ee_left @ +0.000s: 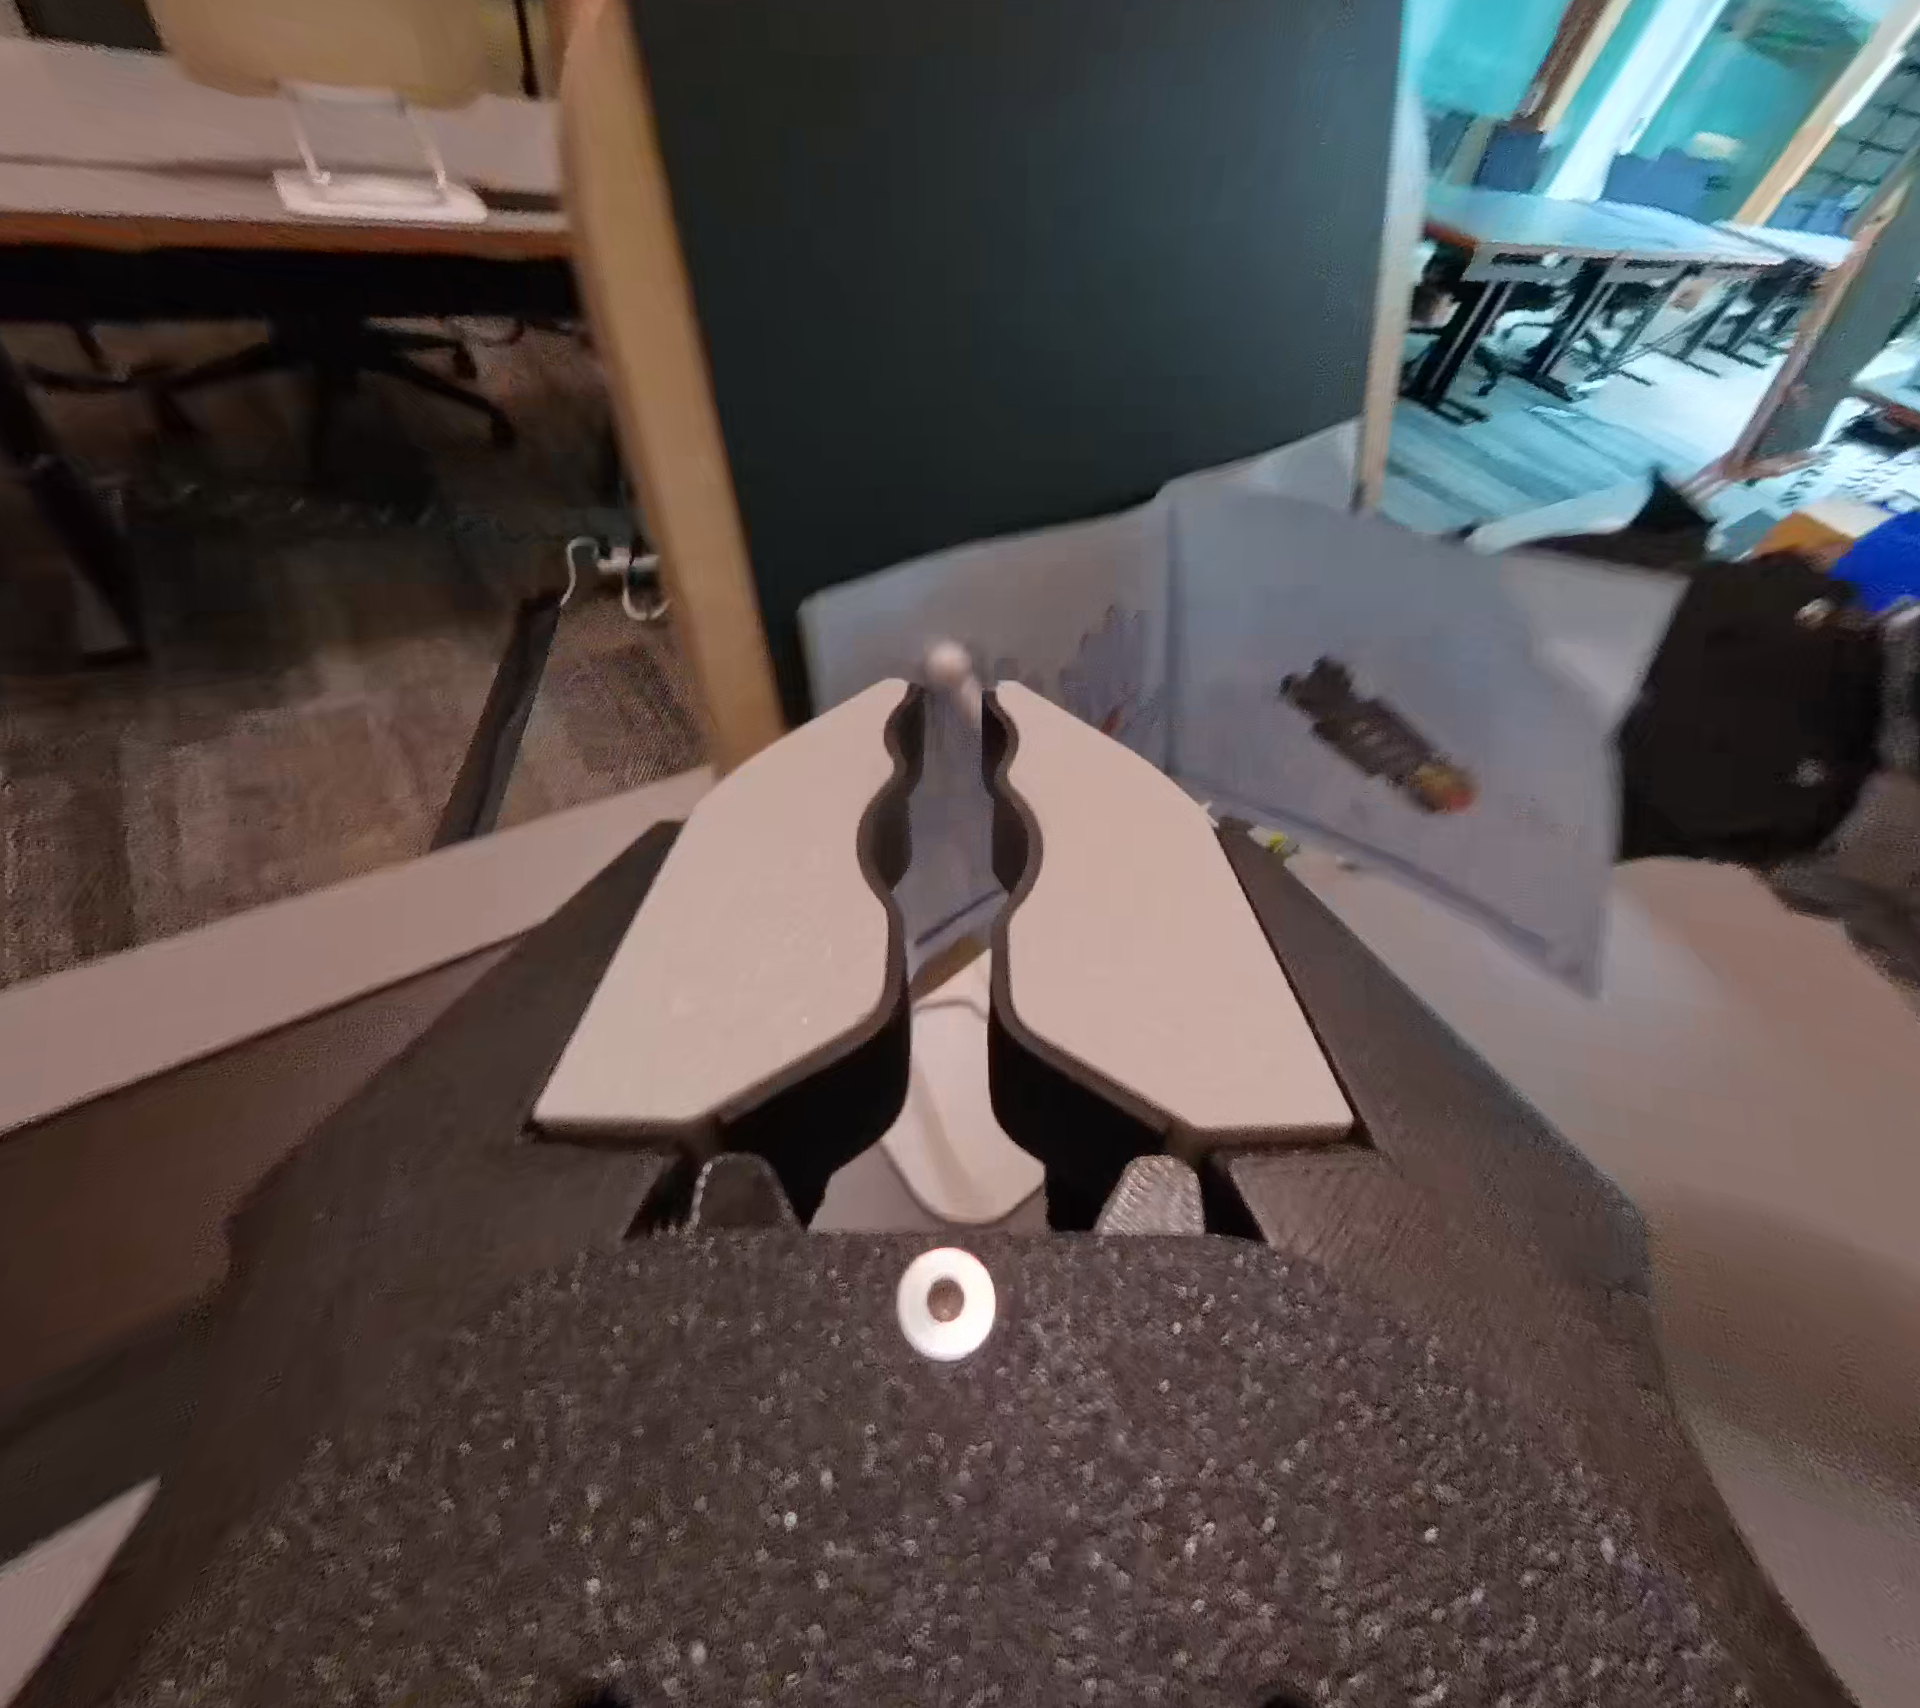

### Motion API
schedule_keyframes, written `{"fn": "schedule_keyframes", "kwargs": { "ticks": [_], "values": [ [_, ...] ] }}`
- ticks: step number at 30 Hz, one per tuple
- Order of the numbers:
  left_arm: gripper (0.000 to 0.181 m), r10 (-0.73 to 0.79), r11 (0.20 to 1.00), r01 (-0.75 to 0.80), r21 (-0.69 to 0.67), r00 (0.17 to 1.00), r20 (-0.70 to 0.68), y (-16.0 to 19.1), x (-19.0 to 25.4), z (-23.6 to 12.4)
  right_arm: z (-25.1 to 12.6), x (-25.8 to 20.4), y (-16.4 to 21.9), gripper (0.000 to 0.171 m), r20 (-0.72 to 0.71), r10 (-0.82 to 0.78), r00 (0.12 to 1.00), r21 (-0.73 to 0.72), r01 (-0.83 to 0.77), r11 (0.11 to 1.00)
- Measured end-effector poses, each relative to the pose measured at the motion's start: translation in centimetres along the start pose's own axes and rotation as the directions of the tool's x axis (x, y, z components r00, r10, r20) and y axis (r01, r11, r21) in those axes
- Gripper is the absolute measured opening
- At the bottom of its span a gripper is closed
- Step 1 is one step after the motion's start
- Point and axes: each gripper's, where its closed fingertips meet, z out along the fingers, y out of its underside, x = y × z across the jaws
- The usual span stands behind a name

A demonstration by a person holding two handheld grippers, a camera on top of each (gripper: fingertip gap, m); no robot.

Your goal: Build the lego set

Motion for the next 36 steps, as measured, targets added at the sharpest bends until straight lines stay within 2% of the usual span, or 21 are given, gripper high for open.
{"fn": "schedule_keyframes", "kwargs": {
  "ticks": [4,7,9,11,13,20,25,29,32,36],
  "values": [
    [0.018,0.058,0.992,-0.058,-0.109,0.998,0.002,4.6,0.2,1.1,0.6,0.1,-0.5,0.009,0.005,0.033,0.999,0.01,-0.033,0.999],
    [0.025,0.156,0.981,-0.156,-0.112,0.988,-0.01,5.2,1.9,2.5,1.0,0.3,-1.0,0.009,-0.001,0.053,0.999,0.008,-0.053,0.999],
    [0.026,0.151,0.981,-0.152,-0.12,0.988,-0.011,5.3,2.5,3.6,1.2,0.5,-1.3,0.009,-0.009,0.066,0.998,0.003,-0.065,0.998],
    [0.02,0.145,0.979,-0.139,-0.152,0.989,0.028,5.8,2.2,4.6,1.5,0.7,-1.5,0.009,-0.011,0.081,0.997,-0.001,-0.081,0.997],
    [0.006,0.183,0.973,-0.168,-0.162,0.98,0.083,6.2,1.5,5.1,1.8,0.7,-1.8,0.008,-0.005,0.102,0.995,0.004,-0.102,0.995],
    [0.004,0.107,0.993,-0.102,-0.057,0.99,0.092,6.0,1.4,4.9,2.4,-0.1,-4.2,0.008,0.034,0.1,0.994,0.071,-0.103,0.992],
    [0.005,-0.004,0.999,0.0,0.044,0.997,0.076,6.1,1.0,4.4,3.7,-0.2,-5.6,0.008,0.032,0.101,0.994,0.042,-0.102,0.994],
    [0.005,-0.078,0.993,0.071,0.093,0.994,0.072,6.3,0.7,3.9,5.0,-0.2,-6.1,0.007,0.032,0.159,0.987,-0.048,-0.157,0.986],
    [0.003,-0.144,0.98,0.134,0.149,0.988,0.059,6.3,0.7,3.5,5.7,0.3,-6.0,0.0,-0.018,0.173,0.985,-0.09,-0.174,0.981],
    [0.002,-0.089,0.967,0.067,0.247,0.993,0.079,6.2,1.2,2.9,5.8,0.4,-6.0,0.0,-0.04,0.22,0.975,-0.106,-0.223,0.969]
  ]
}}
